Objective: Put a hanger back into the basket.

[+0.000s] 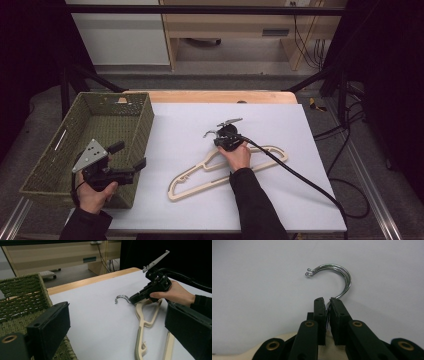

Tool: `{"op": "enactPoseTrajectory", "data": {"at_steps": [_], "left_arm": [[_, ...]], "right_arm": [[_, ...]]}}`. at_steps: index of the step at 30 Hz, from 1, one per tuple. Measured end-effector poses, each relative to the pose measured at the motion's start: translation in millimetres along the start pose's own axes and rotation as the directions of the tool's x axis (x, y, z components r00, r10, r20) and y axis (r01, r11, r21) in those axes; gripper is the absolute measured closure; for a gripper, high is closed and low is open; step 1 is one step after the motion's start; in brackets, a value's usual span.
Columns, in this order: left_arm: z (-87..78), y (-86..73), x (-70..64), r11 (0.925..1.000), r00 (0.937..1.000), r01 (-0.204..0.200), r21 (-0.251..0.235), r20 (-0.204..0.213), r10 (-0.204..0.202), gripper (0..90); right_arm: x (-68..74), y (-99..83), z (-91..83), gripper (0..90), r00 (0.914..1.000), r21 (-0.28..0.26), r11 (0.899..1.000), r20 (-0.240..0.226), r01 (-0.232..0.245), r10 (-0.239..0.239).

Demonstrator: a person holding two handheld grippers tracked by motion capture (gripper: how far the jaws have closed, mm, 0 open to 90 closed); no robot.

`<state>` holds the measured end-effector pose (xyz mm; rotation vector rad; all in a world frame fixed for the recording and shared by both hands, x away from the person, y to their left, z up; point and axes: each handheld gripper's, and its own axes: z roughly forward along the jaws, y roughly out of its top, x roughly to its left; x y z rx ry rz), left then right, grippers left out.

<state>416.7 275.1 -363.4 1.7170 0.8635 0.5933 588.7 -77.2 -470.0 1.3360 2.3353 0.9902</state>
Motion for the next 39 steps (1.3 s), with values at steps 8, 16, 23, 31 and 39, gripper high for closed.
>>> {"op": "enactPoseTrajectory", "data": {"at_steps": [8,16,23,31,39], "left_arm": [[0.3,0.2,-1.7,1.0000,1.0000,-0.004,0.002,0.001,0.004,5.9],[1.8,1.2,-6.2,0.9999,0.9999,-0.013,0.005,0.009,0.013,6.2],[4.9,3.5,-15.8,0.9997,0.9993,-0.023,0.010,0.028,0.023,6.4],[19.2,4.5,-33.5,0.9984,0.9966,-0.037,0.043,0.075,0.034,7.3],[65.5,6.7,-61.1,0.9878,0.9879,-0.073,0.138,0.146,0.053,8.9]], "right_arm": [[1.6,1.7,-2.6,87.4,0.9988,-0.016,0.999,0.018,-0.044,0.044],[7.8,2.4,-12.8,88.8,0.9965,-0.077,0.995,0.052,-0.061,0.065],[13.8,3.0,-26.1,89.6,0.9971,-0.122,0.992,0.069,-0.022,0.031],[19.9,0.3,-42.0,89.6,0.9980,-0.158,0.987,0.056,0.037,-0.028],[19.4,-9.2,-69.5,89.6,0.9984,-0.253,0.966,0.018,0.057,-0.054]]}}
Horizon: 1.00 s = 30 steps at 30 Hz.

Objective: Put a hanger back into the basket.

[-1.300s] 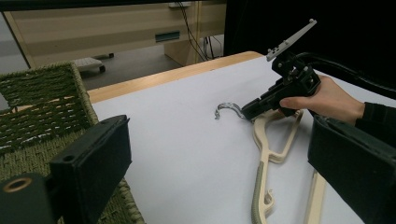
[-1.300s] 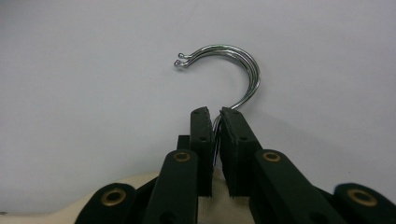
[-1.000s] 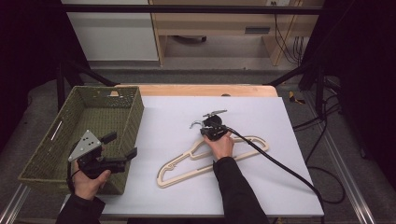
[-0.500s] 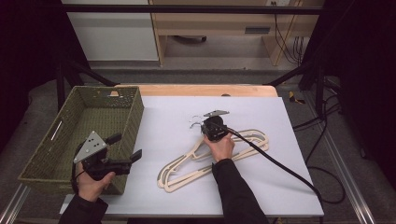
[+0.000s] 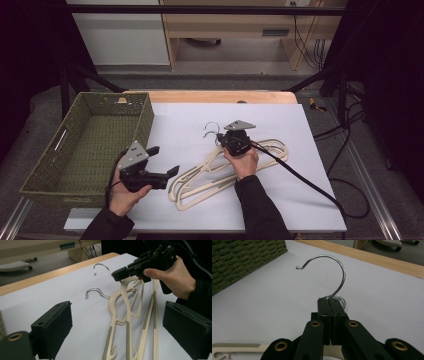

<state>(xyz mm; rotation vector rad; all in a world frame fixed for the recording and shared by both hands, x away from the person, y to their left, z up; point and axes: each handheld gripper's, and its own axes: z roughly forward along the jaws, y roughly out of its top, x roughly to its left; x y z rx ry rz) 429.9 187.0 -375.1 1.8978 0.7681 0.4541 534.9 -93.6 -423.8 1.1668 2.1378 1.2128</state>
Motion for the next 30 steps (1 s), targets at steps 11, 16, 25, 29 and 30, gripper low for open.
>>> {"op": "enactPoseTrajectory", "data": {"at_steps": [11,16,25,29,30], "left_arm": [[78.4,4.8,-8.4,0.9922,0.9957,0.013,0.124,0.089,-0.025,15.4],[104.2,6.1,-9.7,0.9874,0.9901,0.028,0.156,0.131,-0.049,25.9],[150.4,-3.7,-12.6,0.9624,0.9706,0.041,0.269,0.218,-0.102,44.7],[154.3,-3.7,-11.4,0.9527,0.9581,0.057,0.298,0.252,-0.136,57.7],[154.3,-3.7,-11.4,0.9527,0.9581,0.057,0.298,0.252,-0.136,60.4]], "right_arm": [[1.6,-2.1,-14.6,89.6,0.9998,-0.055,0.998,-0.015,0.012,-0.013],[3.5,-4.2,-19.5,89.6,0.9994,-0.074,0.997,-0.018,0.027,-0.028],[5.0,-5.6,-29.0,89.6,0.9987,-0.098,0.994,-0.028,0.039,-0.042],[4.3,-7.3,-31.0,89.5,0.9987,-0.095,0.995,-0.027,0.040,-0.042],[3.5,-7.9,-31.4,89.5,0.9988,-0.099,0.995,-0.034,0.032,-0.036]]}}
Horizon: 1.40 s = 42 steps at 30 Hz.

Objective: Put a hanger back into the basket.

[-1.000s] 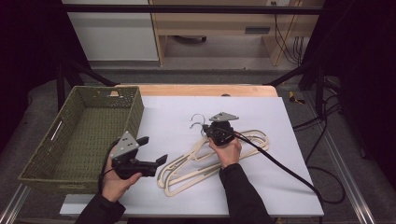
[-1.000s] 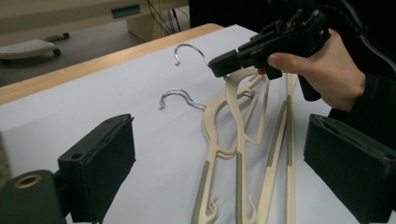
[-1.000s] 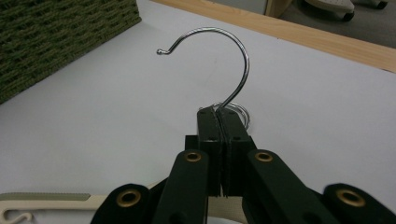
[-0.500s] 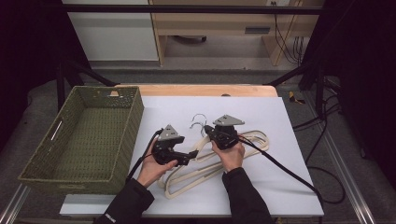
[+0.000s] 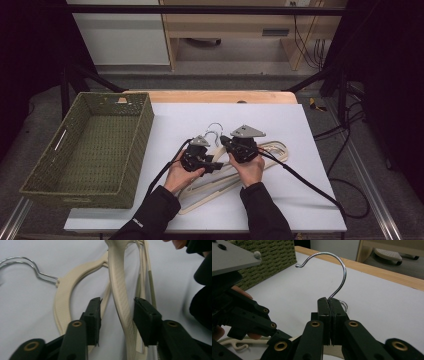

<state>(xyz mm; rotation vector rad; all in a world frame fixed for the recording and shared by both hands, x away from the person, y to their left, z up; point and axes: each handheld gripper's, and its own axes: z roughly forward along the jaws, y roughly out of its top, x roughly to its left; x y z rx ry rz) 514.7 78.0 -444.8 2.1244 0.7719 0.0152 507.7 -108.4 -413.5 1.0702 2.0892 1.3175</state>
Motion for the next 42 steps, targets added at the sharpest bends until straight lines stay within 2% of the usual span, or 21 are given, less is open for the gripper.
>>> {"op": "enactPoseTrajectory", "data": {"at_steps": [4,8,14,18,20,22,23,24,26,27,28,29,30,31,34,35,36,39,40,41,42], "left_arm": [[1.5,-0.4,-1.3,0.9998,0.9998,0.009,0.018,0.017,-0.010,68.2],[-1.4,0.4,-8.1,0.9995,0.9996,-0.010,0.031,0.027,0.010,76.9],[-6.1,0.8,-15.1,0.9991,0.9994,-0.011,0.042,0.032,0.010,78.9],[-10.7,0.9,-22.4,0.9994,0.9992,0.000,0.036,0.040,-0.002,82.1],[-14.0,0.8,-26.7,0.9997,0.9977,0.006,0.025,0.068,-0.008,83.5],[-19.6,1.0,-38.5,0.9998,0.9960,-0.015,0.016,0.088,0.014,84.4],[-19.6,1.0,-38.5,0.9998,0.9960,-0.015,0.016,0.088,0.014,84.6],[-23.3,1.2,-47.9,0.9992,0.9958,-0.035,0.018,0.086,0.033,84.8],[-25.3,1.2,-52.3,0.9989,0.9955,-0.043,0.020,0.085,0.041,85.1],[-29.1,1.0,-60.5,0.9984,0.9948,-0.055,0.017,0.087,0.053,85.2],[-29.1,1.0,-60.5,0.9984,0.9948,-0.055,0.017,0.087,0.053,85.2],[-34.1,1.2,-68.2,0.9981,0.9950,-0.060,0.011,0.080,0.059,85.2],[-34.1,1.2,-68.2,0.9981,0.9950,-0.060,0.011,0.080,0.059,85.2],[-41.1,1.3,-74.2,0.9972,0.9944,-0.075,0.001,0.074,0.075,85.2],[-53.9,1.7,-80.4,0.9954,0.9941,-0.093,-0.023,0.054,0.094,85.3],[-53.9,1.7,-80.4,0.9954,0.9941,-0.093,-0.023,0.054,0.094,85.3],[-63.6,2.5,-83.1,0.9932,0.9936,-0.111,-0.037,0.019,0.112,85.3],[-79.1,5.0,-84.6,0.9906,0.9926,-0.121,-0.064,-0.022,0.119,85.4],[-79.1,5.0,-84.6,0.9906,0.9926,-0.121,-0.064,-0.022,0.119,85.4],[-90.4,7.9,-83.3,0.9889,0.9917,-0.125,-0.081,-0.040,0.122,85.4],[-90.4,7.9,-83.3,0.9889,0.9917,-0.125,-0.081,-0.040,0.122,85.4]], "right_arm": [[-0.5,-0.6,-2.3,89.4,0.9999,0.001,1.000,-0.011,0.000,0.000],[-0.4,0.2,-6.3,88.9,0.9996,0.008,1.000,-0.024,0.014,-0.014],[0.9,1.3,-15.8,87.9,0.9989,0.008,1.000,-0.044,0.017,-0.017],[-0.2,3.6,-38.9,81.2,0.9974,-0.008,0.999,-0.062,0.037,-0.038],[-1.7,2.7,-52.8,77.7,0.9960,-0.025,0.999,-0.082,0.032,-0.034],[-3.4,0.1,-66.5,73.3,0.9955,-0.042,0.999,-0.091,0.021,-0.025],[-4.3,-2.0,-73.2,71.0,0.9946,-0.046,0.999,-0.100,0.022,-0.027],[-4.6,-4.6,-79.6,67.5,0.9943,-0.057,0.998,-0.103,0.021,-0.027],[-5.6,-11.0,-92.5,61.5,0.9923,-0.074,0.997,-0.120,0.021,-0.029],[-6.0,-14.5,-98.3,59.4,0.9908,-0.084,0.996,-0.131,0.023,-0.034],[-6.0,-14.5,-98.3,59.4,0.9908,-0.084,0.996,-0.131,0.023,-0.034],[-6.5,-20.2,-108.6,54.4,0.9891,-0.084,0.996,-0.140,0.033,-0.045],[-6.6,-22.2,-113.3,50.9,0.9891,-0.090,0.995,-0.137,0.042,-0.054],[-6.8,-23.9,-117.8,47.4,0.9890,-0.098,0.994,-0.136,0.044,-0.057],[-8.4,-26.1,-128.6,34.9,0.9898,-0.110,0.993,-0.134,0.035,-0.049],[-8.4,-26.1,-128.6,34.9,0.9898,-0.110,0.993,-0.134,0.035,-0.049],[-10.1,-27.5,-134.7,29.6,0.9899,-0.123,0.992,-0.134,0.030,-0.046],[-12.8,-28.6,-142.4,21.8,0.9926,-0.141,0.990,-0.115,0.023,-0.040],[-12.8,-28.6,-142.4,21.8,0.9926,-0.141,0.990,-0.115,0.023,-0.040],[-15.5,-28.8,-146.8,18.2,0.9942,-0.151,0.988,-0.099,0.026,-0.042],[-16.8,-28.9,-148.7,17.0,0.9949,-0.155,0.988,-0.093,0.025,-0.040]]}}
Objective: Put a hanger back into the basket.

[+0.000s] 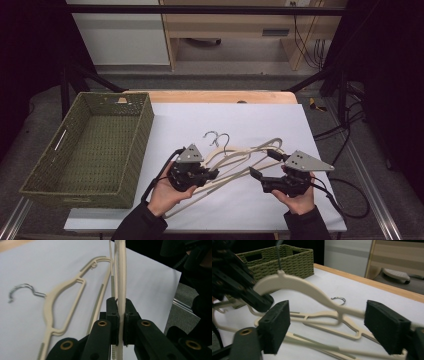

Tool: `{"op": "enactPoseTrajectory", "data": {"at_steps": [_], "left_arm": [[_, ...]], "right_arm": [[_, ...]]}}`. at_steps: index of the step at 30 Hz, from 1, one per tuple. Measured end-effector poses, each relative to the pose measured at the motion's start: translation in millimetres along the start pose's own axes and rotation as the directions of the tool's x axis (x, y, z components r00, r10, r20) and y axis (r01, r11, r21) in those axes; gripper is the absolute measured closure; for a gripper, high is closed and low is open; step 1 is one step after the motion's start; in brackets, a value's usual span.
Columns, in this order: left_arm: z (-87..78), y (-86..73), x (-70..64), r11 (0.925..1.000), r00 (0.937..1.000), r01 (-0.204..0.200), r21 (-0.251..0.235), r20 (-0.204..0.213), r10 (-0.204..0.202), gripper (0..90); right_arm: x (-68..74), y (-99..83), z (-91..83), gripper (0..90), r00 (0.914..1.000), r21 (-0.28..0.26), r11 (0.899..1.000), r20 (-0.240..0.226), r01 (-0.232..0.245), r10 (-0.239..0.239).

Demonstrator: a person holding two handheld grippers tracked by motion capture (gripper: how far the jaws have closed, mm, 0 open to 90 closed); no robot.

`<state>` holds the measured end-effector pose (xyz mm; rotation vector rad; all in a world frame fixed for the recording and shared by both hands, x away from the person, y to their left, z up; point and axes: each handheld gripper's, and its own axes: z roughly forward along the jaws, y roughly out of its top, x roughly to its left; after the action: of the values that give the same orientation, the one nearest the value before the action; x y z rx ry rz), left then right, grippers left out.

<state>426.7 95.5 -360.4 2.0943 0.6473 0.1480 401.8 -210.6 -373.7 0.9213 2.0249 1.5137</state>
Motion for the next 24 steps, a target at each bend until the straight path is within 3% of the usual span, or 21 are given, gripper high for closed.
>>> {"op": "enactPoseTrajectory", "data": {"at_steps": [3,4,5,6,7,8,13,14,17,20,24], "left_arm": [[-22.7,7.8,6.0,0.9992,0.9989,-0.005,-0.040,-0.048,0.003,85.4],[-22.7,7.8,6.0,0.9992,0.9989,-0.005,-0.040,-0.048,0.003,85.4],[-35.4,11.7,8.6,0.9986,0.9973,-0.014,-0.052,-0.073,0.010,85.5],[-35.4,11.7,8.6,0.9986,0.9973,-0.014,-0.052,-0.073,0.010,85.4],[-49.2,15.1,11.9,0.9979,0.9958,-0.022,-0.061,-0.090,0.017,85.4],[-49.2,15.1,11.9,0.9979,0.9958,-0.022,-0.061,-0.090,0.017,85.4],[-89.5,22.5,28.1,0.9937,0.9885,-0.018,-0.111,-0.151,0.001,85.3],[-89.5,22.5,28.1,0.9937,0.9885,-0.018,-0.111,-0.151,0.001,85.4],[-113.0,23.9,43.5,0.9924,0.9806,-0.015,-0.122,-0.196,-0.009,85.4],[-123.8,23.9,51.8,0.9927,0.9761,-0.016,-0.120,-0.217,-0.010,85.3],[-147.0,20.4,74.7,0.9940,0.9672,-0.001,-0.109,-0.253,-0.027,85.4]], "right_arm": [[-2.8,0.1,-3.8,12.9,0.9996,0.004,1.000,0.028,-0.002,0.002],[-2.8,0.1,-3.8,12.9,0.9996,0.004,1.000,0.028,-0.002,0.002],[-4.6,-1.0,-5.0,11.0,0.9992,0.001,1.000,0.038,-0.011,0.011],[-5.8,-1.8,-5.6,10.0,0.9990,0.003,1.000,0.042,-0.018,0.018],[-7.6,-2.8,-5.7,9.6,0.9988,0.002,1.000,0.046,-0.017,0.017],[-7.6,-2.8,-5.7,9.6,0.9988,0.002,1.000,0.046,-0.017,0.017],[-12.7,-6.0,-7.8,7.5,0.9961,0.005,0.999,0.080,-0.038,0.037],[-13.1,-6.3,-8.1,7.3,0.9958,0.005,0.999,0.084,-0.037,0.036],[-13.3,-6.6,-8.5,6.6,0.9948,0.006,0.999,0.096,-0.034,0.034],[-13.6,-6.8,-8.6,6.5,0.9944,0.005,0.999,0.100,-0.034,0.033],[-13.8,-6.8,-8.8,6.0,0.9938,0.008,0.999,0.107,-0.031,0.030]]}}
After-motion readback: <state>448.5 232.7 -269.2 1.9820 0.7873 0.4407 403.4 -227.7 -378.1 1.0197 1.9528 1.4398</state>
